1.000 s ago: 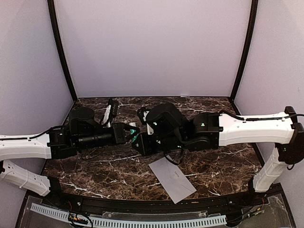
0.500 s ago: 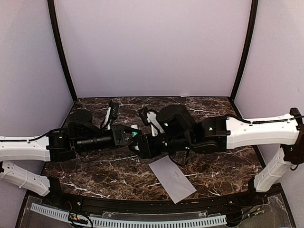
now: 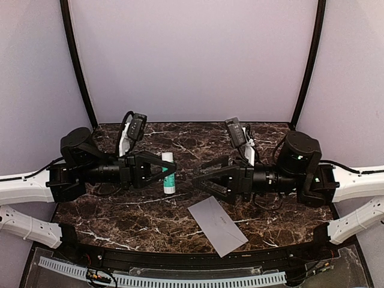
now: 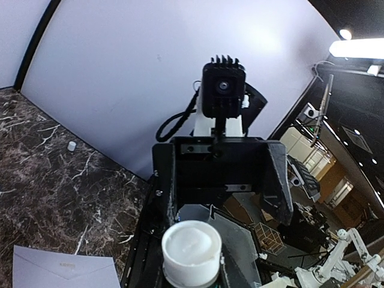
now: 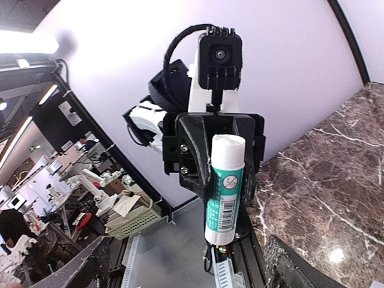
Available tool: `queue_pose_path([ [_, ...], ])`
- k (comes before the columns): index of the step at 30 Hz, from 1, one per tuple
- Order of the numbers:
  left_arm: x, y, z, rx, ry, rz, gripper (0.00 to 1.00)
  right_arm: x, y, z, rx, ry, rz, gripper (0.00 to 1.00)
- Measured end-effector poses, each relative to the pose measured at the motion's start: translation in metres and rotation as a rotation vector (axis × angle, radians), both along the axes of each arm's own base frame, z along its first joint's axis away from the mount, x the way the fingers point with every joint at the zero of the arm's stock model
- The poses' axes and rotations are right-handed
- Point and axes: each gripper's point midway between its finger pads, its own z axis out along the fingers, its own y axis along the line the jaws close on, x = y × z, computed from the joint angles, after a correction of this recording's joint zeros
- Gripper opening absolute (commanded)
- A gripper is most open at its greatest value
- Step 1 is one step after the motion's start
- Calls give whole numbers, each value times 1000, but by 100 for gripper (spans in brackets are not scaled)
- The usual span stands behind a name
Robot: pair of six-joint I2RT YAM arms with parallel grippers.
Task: Place the letter into the envelope and seal it
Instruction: Screw the solid glue.
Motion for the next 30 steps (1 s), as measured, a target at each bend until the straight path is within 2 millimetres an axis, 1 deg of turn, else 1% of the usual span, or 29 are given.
queue_pose_path([
  [2,-9,0,9,-28,-34,-49,0,-6,2,8,39,-12,40,81],
  [4,-19,1,20,-64,-66,-106,0,-12,6,11,60,-17,78,78],
  [6,-27,2,30,-102,-96,-150,0,-16,13,7,61,-13,115,75],
  [8,-33,3,38,-138,-119,-183,0,-19,24,-1,49,2,154,73],
  [10,-37,4,45,-165,-135,-203,0,-23,34,-9,32,13,190,69],
  [13,-40,6,51,-194,-154,-217,0,-28,45,-12,29,22,226,63],
  [16,-41,7,56,-211,-163,-219,0,-34,49,-6,49,15,255,60],
  [20,-40,8,58,-222,-165,-213,0,-40,49,11,105,-8,284,56],
  [22,-39,8,59,-224,-161,-205,0,-42,49,16,123,-14,298,52],
  [27,-37,8,61,-231,-150,-195,0,-43,52,17,135,-16,311,36],
  [30,-37,8,62,-238,-143,-191,0,-43,54,14,128,-8,312,23],
])
